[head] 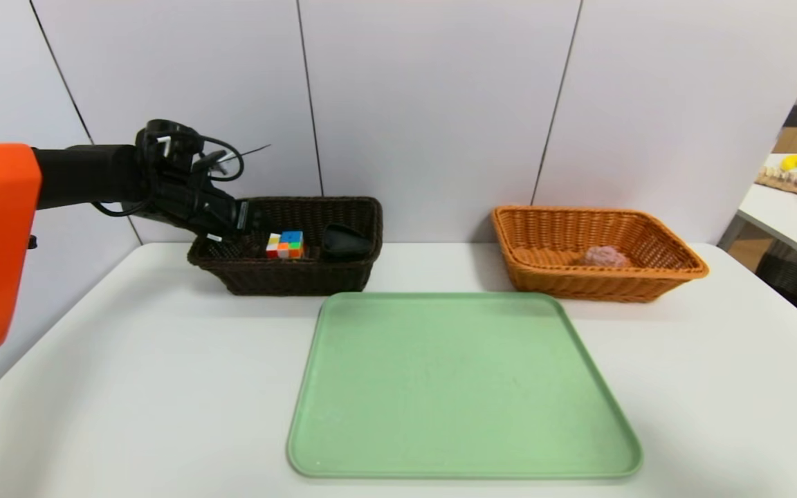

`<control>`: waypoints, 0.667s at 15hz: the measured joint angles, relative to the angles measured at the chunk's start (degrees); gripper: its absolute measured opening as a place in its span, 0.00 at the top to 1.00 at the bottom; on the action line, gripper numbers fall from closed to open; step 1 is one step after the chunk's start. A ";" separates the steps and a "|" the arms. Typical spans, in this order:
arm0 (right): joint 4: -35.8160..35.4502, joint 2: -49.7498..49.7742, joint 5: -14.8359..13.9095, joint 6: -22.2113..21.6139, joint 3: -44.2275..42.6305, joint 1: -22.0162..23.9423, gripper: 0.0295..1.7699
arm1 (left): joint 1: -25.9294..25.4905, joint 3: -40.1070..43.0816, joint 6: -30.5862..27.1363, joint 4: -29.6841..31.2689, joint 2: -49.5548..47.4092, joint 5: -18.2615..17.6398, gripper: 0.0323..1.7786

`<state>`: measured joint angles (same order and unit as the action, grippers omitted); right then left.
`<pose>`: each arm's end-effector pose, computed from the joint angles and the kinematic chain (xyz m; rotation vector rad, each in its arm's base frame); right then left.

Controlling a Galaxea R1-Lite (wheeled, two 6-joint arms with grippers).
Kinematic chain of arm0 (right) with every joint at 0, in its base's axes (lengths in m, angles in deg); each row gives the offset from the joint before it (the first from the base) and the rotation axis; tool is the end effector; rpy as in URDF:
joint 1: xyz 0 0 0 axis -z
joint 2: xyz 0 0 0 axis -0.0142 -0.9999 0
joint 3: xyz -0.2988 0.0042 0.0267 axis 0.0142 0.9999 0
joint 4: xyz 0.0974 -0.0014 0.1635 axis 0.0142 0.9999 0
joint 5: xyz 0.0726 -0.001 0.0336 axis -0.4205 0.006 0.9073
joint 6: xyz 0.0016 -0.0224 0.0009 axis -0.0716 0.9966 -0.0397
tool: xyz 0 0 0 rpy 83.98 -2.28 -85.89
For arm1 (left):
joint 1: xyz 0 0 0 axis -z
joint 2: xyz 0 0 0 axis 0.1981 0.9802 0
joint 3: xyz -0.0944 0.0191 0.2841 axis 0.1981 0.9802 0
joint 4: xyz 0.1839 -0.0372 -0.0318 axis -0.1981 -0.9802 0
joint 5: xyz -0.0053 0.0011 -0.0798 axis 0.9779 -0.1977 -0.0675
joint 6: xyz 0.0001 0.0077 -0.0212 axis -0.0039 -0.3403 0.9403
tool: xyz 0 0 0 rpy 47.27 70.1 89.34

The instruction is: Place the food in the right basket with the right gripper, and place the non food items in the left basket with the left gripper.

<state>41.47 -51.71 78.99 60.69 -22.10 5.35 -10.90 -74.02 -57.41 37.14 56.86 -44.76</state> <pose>0.0714 -0.0099 0.2712 -0.0203 0.8104 -0.1833 0.4512 -0.0137 0.1970 -0.0954 0.6673 -0.4502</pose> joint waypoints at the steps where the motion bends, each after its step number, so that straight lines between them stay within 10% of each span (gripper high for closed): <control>1: -0.02 0.06 -0.04 0.00 -0.02 0.05 0.04 | 0.00 0.04 0.00 -0.07 -0.71 -0.02 0.22; 10: 6.38 -1.35 0.22 3.16 -2.76 -0.28 0.04 | 1.12 5.35 -0.63 -13.14 -24.22 5.55 0.10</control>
<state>47.84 -53.06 79.21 63.85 -24.85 5.07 -9.78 -68.67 -58.05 23.99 32.64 -39.21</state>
